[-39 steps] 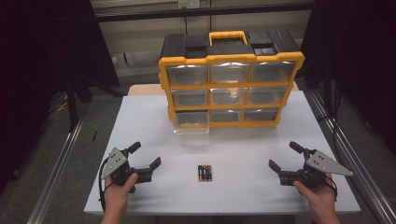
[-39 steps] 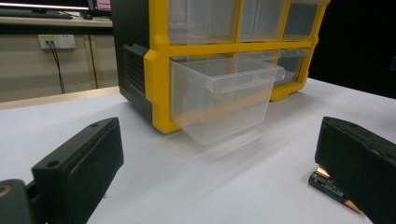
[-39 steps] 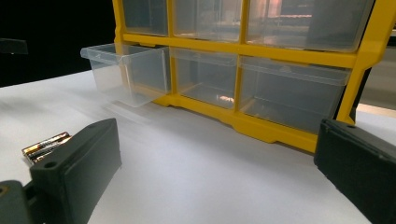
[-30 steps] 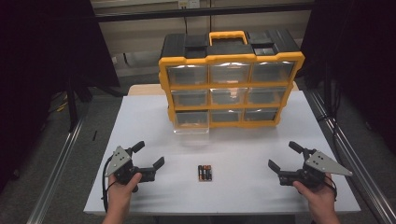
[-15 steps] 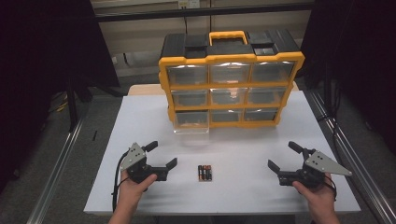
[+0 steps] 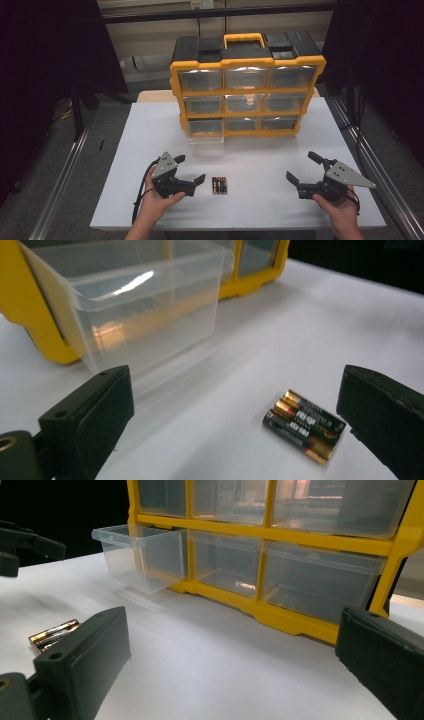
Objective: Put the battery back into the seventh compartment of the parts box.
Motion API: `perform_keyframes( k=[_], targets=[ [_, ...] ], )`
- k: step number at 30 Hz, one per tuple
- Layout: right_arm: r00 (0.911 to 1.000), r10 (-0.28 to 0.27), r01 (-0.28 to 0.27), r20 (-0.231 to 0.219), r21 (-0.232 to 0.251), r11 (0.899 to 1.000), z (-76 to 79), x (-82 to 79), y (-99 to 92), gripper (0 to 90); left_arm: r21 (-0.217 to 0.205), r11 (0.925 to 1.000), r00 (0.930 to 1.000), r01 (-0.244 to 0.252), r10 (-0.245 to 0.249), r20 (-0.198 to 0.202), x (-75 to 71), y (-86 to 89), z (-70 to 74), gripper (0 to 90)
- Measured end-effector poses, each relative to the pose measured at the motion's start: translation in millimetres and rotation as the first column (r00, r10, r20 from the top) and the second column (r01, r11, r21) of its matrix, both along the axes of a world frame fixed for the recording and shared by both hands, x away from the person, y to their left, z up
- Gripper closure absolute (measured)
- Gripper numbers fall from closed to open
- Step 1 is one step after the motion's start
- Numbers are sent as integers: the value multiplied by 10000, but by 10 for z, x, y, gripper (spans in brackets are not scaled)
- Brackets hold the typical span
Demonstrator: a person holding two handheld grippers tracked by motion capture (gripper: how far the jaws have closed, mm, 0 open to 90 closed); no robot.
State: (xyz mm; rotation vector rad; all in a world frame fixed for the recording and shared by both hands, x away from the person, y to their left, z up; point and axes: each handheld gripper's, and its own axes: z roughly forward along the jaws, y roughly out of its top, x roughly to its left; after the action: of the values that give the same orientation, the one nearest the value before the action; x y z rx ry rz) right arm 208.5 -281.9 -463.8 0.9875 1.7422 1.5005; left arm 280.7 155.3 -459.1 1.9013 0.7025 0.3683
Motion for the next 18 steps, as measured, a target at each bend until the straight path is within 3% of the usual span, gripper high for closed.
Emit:
perform_keyframes(
  k=[5, 8, 11, 18],
  targets=[
    [10000, 54, -54, 16, 8, 10000, 1, 1, 6, 10, 464, 9969, 9977, 631, -619, -269, 5, -117, -21, 31],
    [10000, 65, -65, 7, -8, 10000, -1, 4, 10, 10, 688, 9947, 9961, 763, -731, -486, -2, -184, -31, 42],
    [10000, 73, -73, 5, -4, 10000, -1, 5, 10, 10, 1240, 9875, 9937, 978, -899, -676, -15, -242, -35, 58],
    [10000, 68, -68, 25, -30, 10000, -2, 8, 12, 11, 1439, 9810, 9853, 1300, -1115, -1295, -25, -349, -66, 119]
  ],
)
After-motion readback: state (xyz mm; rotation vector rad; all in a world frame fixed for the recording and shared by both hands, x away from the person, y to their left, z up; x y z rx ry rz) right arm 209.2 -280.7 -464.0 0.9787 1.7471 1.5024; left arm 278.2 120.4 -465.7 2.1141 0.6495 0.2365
